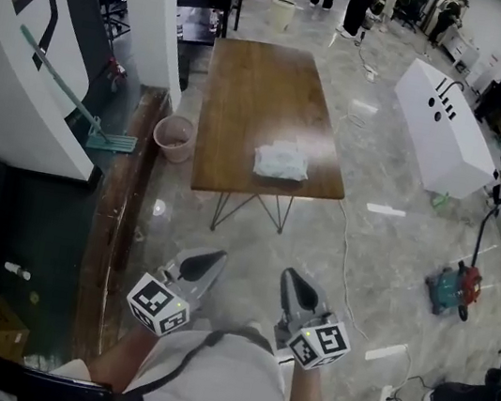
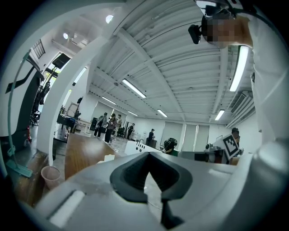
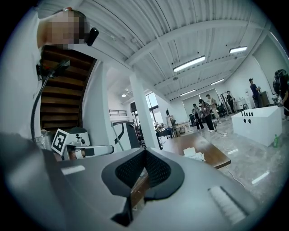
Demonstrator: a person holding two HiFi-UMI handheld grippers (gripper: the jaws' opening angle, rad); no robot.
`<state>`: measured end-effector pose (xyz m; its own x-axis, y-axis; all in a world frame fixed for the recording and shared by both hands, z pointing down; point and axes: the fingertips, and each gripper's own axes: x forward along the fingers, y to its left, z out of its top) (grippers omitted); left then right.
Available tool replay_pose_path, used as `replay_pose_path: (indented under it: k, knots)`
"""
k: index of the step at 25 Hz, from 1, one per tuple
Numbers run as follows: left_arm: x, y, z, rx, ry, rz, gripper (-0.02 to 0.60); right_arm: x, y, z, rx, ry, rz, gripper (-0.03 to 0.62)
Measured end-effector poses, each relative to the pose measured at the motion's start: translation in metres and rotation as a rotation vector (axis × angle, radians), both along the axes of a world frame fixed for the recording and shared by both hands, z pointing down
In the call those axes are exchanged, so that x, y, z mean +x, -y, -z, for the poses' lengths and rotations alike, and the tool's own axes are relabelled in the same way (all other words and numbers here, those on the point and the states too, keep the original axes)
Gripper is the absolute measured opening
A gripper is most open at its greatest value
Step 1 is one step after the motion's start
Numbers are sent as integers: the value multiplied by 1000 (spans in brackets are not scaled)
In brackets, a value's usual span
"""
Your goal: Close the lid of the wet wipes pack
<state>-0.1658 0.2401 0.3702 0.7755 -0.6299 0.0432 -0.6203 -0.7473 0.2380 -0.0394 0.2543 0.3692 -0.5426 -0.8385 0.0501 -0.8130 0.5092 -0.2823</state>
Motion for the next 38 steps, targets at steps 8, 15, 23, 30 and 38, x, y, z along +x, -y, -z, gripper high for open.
replay_pose_path:
  k: [8, 15, 23, 30, 38]
  knots:
    - [-18, -14, -11, -31, -5, -18, 6, -12, -5, -3, -13, -16, -9, 8]
    - [-22, 0, -16, -39, -11, -15, 6, -19, 6, -8, -31, -6, 6, 8]
    - [3, 52, -18, -30, 15, 4, 6, 1, 61, -16, -35, 15, 39, 8]
    - [51, 135, 0, 8, 27, 33, 6, 38, 146, 0, 2, 22, 111, 8]
    - [109, 209, 11, 10, 33, 56, 6, 83, 222, 5, 11, 29, 168, 8]
